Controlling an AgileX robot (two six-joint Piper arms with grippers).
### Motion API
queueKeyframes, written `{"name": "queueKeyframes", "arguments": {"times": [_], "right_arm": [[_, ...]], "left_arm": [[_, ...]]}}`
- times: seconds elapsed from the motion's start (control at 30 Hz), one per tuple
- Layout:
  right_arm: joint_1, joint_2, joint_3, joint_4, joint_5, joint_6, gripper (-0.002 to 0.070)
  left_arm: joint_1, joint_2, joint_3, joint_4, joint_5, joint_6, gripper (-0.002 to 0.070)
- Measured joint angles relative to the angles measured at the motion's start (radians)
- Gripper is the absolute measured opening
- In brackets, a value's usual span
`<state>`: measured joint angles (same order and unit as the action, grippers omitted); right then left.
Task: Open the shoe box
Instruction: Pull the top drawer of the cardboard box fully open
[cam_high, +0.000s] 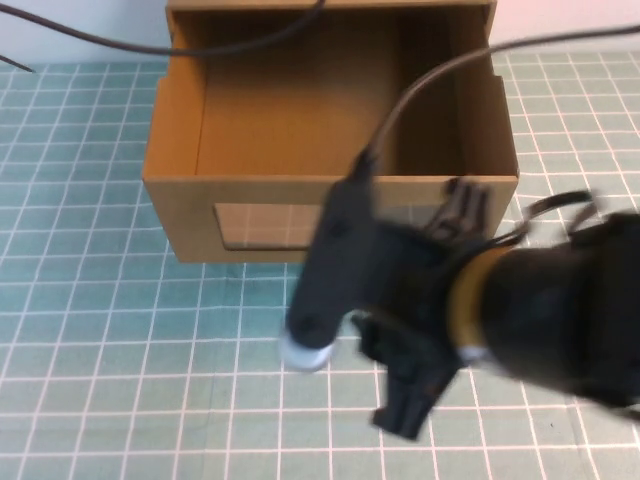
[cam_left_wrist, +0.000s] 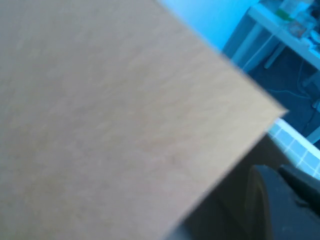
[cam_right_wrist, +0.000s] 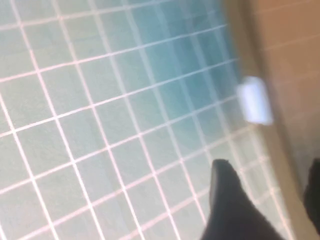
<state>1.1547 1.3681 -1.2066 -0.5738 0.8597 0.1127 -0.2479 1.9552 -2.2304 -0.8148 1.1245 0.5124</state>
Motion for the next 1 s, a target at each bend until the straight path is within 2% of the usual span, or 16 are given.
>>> {"name": "queueKeyframes", "arguments": {"times": [0.1, 0.2, 0.33, 0.57, 0.77, 1.0], "right_arm": [[0.000, -0.089, -0.019, 0.012, 0.074, -0.001, 0.0257], [0.000, -0.175, -0.053, 0.037, 0.178, -0.001, 0.0184], [0.000, -0.292, -0.119, 0.104, 0.287, -0.047, 0.0107], [0.000, -0.456, -0.157, 0.211, 0.397, -0.144, 0.0080], [0.000, -0.565, -0.125, 0.239, 0.406, -0.151, 0.0004], [0.000, -0.742, 0.108, 0.239, 0.406, -0.113, -0.0010]], "left_arm": [[0.012, -0.087, 0.000, 0.020, 0.043, 0.002, -0.0003], [0.028, -0.174, 0.000, 0.068, 0.098, 0.002, -0.0004], [0.034, -0.277, 0.000, 0.176, 0.130, -0.016, -0.0003], [0.035, -0.489, 0.097, 0.326, 0.143, -0.073, -0.0003], [0.036, -0.743, 0.364, 0.387, 0.143, -0.083, -0.0004], [0.036, -1.112, 0.869, 0.434, 0.122, -0.122, -0.0004]]}}
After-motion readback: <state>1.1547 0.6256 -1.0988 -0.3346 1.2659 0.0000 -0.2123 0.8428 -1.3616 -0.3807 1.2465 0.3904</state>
